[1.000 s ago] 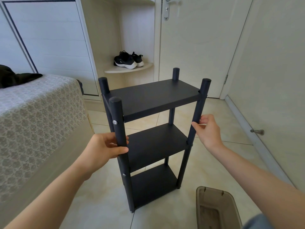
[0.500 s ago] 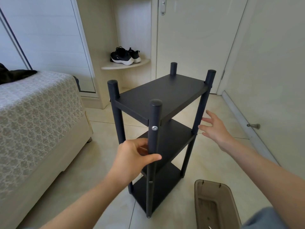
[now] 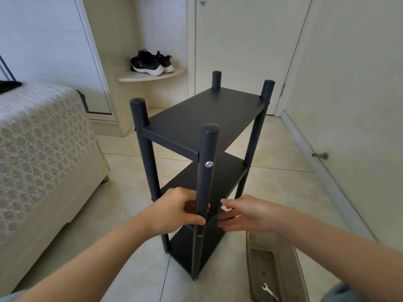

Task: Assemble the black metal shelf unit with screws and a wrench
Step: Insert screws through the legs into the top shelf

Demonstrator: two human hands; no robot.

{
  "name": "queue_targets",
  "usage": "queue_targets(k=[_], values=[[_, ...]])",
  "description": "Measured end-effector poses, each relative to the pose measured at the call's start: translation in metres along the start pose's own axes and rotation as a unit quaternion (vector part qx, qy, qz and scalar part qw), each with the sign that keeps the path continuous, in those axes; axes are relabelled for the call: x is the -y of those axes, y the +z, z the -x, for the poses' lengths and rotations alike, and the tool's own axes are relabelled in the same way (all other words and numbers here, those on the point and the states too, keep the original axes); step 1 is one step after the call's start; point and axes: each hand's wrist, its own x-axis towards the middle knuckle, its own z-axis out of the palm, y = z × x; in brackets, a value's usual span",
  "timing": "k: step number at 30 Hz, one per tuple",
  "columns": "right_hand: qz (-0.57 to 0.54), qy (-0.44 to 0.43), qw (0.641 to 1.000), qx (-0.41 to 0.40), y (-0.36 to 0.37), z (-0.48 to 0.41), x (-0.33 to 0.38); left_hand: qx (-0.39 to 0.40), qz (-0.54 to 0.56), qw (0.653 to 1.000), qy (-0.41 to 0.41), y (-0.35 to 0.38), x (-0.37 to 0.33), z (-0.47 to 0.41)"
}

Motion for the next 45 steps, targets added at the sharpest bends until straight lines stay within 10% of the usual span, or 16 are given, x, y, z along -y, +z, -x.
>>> queue_targets(k=[10, 33, 45], values=[[-0.047, -0.008, 0.999, -0.015, 0.027, -0.010, -0.003, 0.020, 0.026, 0.999, 0.041, -0.005, -0.006, 0.007], [-0.180, -0.091, 0.979, 0.011, 0.032, -0.001, 0.046, -0.211, 0.257, 0.940, 0.075, -0.018, -0.028, -0.021], [-0.020, -0.076, 0.996, -0.035, -0.004, 0.001, 0.036, -0.225, 0.248, 0.939, 0.083, -0.022, -0.034, -0.046]])
